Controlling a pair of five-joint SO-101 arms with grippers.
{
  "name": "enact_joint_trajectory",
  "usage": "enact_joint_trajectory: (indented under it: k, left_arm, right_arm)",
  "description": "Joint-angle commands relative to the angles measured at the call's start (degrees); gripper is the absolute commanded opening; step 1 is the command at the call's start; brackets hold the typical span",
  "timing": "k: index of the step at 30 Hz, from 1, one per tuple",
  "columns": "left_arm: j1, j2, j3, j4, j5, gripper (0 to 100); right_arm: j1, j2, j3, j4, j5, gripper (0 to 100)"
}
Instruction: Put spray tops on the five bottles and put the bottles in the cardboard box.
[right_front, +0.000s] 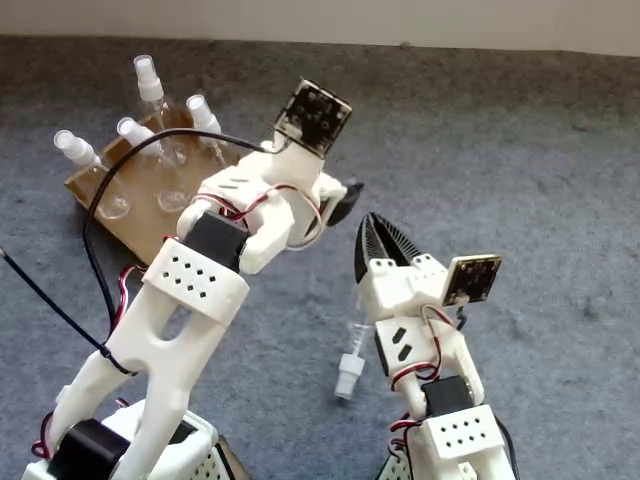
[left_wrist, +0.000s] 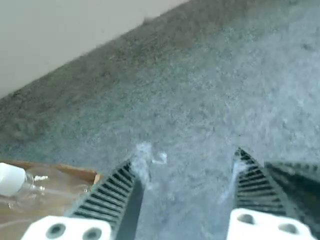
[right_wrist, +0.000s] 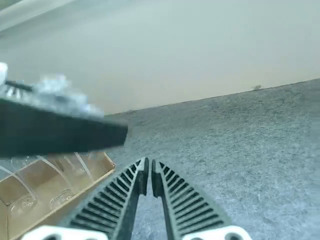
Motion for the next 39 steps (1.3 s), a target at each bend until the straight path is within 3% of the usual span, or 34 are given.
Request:
enact_joint_trajectory:
  k: [1,8,18,26,32,39]
  left_arm:
    - [-1.7,-2.9,-1.7,8.8,-3.1,20]
    - [-2.1,-2.5,-0.1,10.6,-3.1,20]
    - [6.5,-2.3,5.8,10.6,-2.6,21]
    - [11.2,-2.3,8.7,10.3,4.7,22]
    - [11.0,-2.2,8.7,10.3,12.0,41]
    - [11.0,7.9,7.5,10.0,12.0,38]
  right_arm:
    - [4.9,-0.9,8.0,-0.2,0.4,1.1]
    - [14.8,-0.9,7.8,-0.3,0.4,1.1]
    - [22.5,-0.9,7.8,-0.3,0.4,1.1]
    - [23.6,-0.9,7.8,-0.3,0.4,1.1]
    - [23.6,-0.9,7.7,-0.3,0.6,1.1]
    - [25.5,-0.9,7.7,-0.3,0.4,1.1]
